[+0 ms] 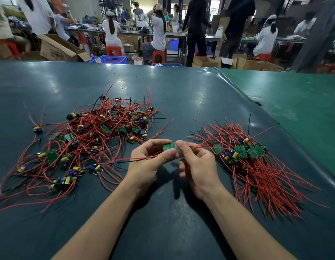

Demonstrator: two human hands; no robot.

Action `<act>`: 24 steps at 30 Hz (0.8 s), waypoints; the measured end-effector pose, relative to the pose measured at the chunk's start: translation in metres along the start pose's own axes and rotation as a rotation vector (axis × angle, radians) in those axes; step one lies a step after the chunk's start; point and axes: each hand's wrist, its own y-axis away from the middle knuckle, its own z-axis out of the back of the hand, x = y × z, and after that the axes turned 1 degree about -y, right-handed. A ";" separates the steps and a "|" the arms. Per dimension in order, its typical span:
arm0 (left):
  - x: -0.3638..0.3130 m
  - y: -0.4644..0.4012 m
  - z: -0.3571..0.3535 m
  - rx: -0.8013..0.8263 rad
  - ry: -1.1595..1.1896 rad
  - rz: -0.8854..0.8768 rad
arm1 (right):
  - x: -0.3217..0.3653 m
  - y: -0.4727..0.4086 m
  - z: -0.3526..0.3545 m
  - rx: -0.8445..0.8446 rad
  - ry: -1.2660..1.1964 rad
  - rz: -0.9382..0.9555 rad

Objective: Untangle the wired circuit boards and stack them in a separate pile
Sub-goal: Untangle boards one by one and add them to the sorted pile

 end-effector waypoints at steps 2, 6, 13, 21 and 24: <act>0.000 0.000 0.001 -0.017 -0.062 -0.016 | -0.001 0.000 0.000 -0.033 -0.004 -0.020; -0.001 0.000 -0.001 -0.020 -0.115 -0.041 | 0.002 0.000 0.001 -0.044 -0.077 -0.076; -0.002 0.005 -0.003 -0.030 -0.250 -0.144 | 0.003 0.000 0.004 -0.048 -0.034 -0.141; -0.006 0.005 -0.001 -0.033 -0.210 -0.129 | 0.007 0.000 0.004 0.038 0.007 -0.084; -0.006 0.006 -0.001 -0.036 -0.171 -0.097 | 0.010 -0.004 0.008 -0.030 0.077 -0.023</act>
